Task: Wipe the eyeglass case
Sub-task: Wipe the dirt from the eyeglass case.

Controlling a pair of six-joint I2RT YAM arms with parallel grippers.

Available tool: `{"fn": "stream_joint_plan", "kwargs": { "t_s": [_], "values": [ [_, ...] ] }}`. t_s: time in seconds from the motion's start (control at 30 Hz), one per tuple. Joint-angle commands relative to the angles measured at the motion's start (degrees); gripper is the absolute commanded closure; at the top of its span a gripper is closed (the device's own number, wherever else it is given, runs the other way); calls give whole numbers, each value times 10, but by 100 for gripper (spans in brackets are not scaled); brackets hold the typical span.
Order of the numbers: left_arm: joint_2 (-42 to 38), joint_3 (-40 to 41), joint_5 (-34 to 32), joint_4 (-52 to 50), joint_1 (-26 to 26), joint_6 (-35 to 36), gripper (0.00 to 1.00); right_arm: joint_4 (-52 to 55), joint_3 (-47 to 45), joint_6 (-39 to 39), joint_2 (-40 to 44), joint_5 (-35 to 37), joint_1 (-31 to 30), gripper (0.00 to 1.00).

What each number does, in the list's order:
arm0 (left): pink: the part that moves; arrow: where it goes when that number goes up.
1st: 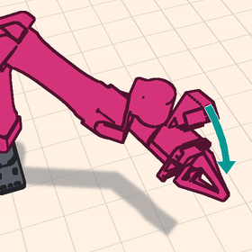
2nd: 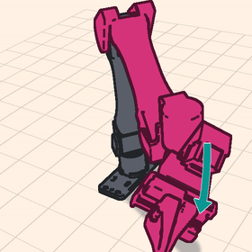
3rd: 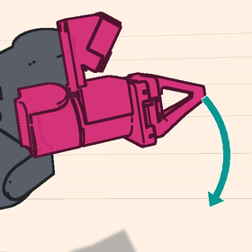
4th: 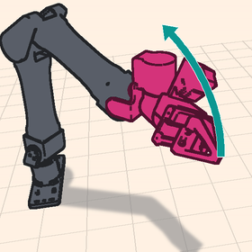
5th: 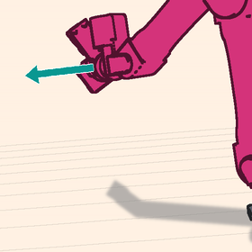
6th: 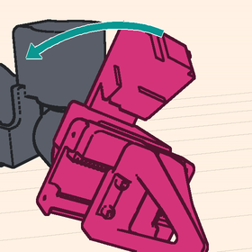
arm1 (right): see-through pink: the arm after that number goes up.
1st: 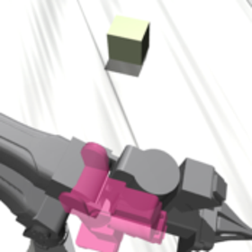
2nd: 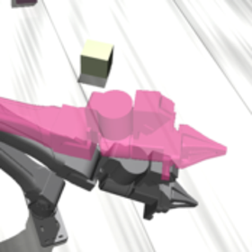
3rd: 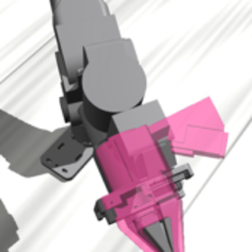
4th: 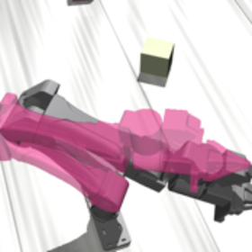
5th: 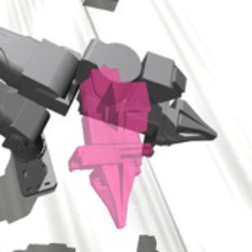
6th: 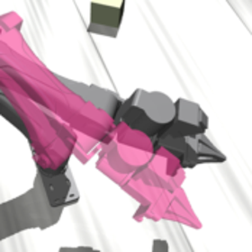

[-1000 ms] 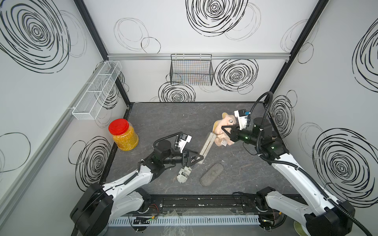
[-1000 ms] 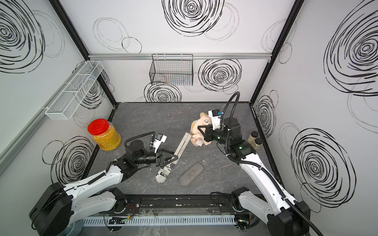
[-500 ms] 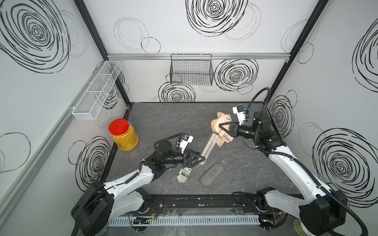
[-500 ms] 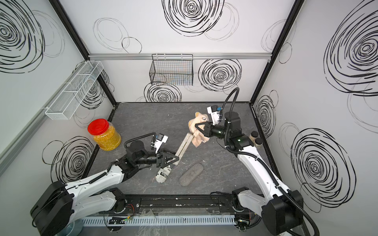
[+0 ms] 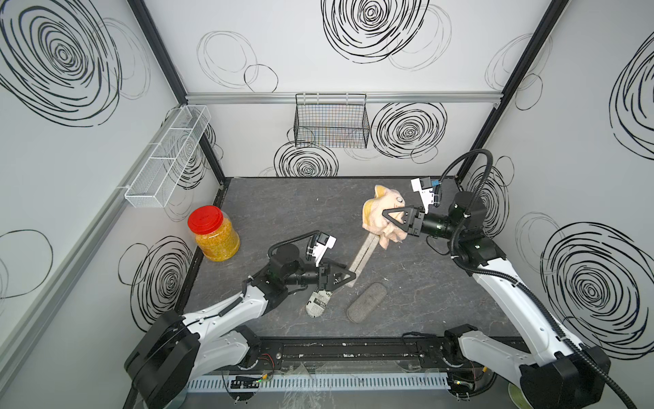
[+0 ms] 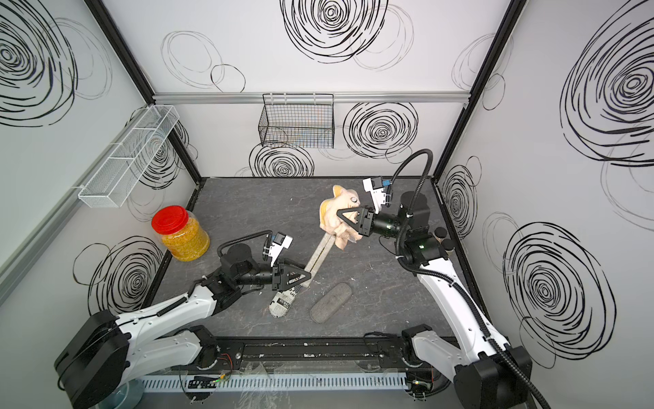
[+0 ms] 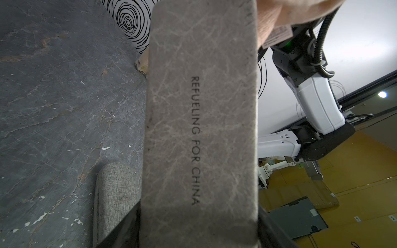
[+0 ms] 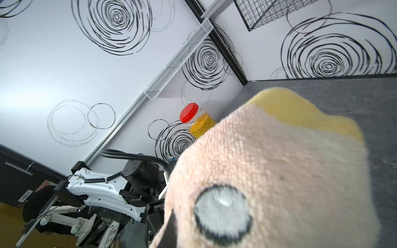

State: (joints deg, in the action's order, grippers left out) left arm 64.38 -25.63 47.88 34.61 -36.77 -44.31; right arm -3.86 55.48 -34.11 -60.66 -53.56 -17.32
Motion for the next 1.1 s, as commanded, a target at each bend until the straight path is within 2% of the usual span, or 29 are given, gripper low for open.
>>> {"fn": "stream_joint_plan", "kwargs": {
  "t_s": [0.0,0.17,0.27,0.33,0.47,0.6,0.7,0.9,0.97,1.07],
  "values": [
    [-11,-15,2,51,-2,12,35,2,-14,-3,-6,-17,1,96],
    [-20,-16,-2,36,-2,18,35,127,4,91,-48,72,-16,97],
    [-25,-15,-6,32,-2,19,35,168,27,110,-54,128,-31,98],
    [-28,-13,-8,32,-2,19,35,138,23,95,-43,115,-32,98],
    [-27,-10,-7,30,-2,20,35,21,1,35,-12,20,-25,97],
    [-27,-8,-7,33,-2,20,35,7,4,7,-14,-24,-30,96],
    [-28,-8,-8,34,-2,20,35,29,-2,31,-20,3,-35,96],
    [-32,-6,-8,33,-3,20,35,189,27,122,-74,148,-56,97],
    [-35,-5,-9,27,-3,21,35,205,32,123,-82,151,-56,98],
    [-42,-4,-10,20,-3,23,35,159,23,112,-59,106,-55,98]
  ]
}}
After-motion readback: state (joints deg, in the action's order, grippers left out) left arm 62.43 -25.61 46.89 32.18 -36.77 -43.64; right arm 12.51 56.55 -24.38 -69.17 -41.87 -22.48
